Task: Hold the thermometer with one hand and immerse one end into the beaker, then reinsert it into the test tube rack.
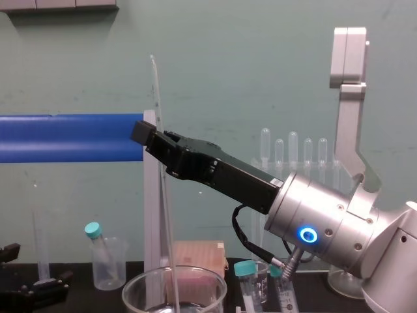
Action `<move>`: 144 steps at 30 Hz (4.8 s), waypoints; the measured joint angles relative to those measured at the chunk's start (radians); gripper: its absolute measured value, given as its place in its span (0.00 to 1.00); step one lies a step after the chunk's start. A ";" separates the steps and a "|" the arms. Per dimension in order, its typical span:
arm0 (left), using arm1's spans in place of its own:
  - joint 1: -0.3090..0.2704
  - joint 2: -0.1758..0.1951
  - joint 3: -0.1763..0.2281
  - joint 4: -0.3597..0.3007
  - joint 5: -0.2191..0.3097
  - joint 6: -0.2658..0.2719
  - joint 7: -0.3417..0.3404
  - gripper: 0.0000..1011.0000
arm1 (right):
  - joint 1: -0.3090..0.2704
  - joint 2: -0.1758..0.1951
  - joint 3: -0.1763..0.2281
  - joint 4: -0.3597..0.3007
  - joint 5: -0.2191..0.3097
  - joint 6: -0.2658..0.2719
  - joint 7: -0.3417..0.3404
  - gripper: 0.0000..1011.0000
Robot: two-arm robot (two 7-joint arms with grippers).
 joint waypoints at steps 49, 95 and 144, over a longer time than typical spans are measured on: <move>0.000 0.000 0.000 0.000 0.000 0.000 0.000 1.00 | 0.000 0.000 0.000 0.000 0.000 0.000 0.000 0.05; 0.000 0.000 0.000 0.000 0.000 0.000 0.000 1.00 | 0.000 0.000 0.000 0.000 0.000 0.000 0.000 0.05; 0.000 0.000 0.000 0.000 0.000 0.000 0.000 1.00 | -0.141 0.217 0.231 -0.478 0.045 -0.074 -0.183 0.05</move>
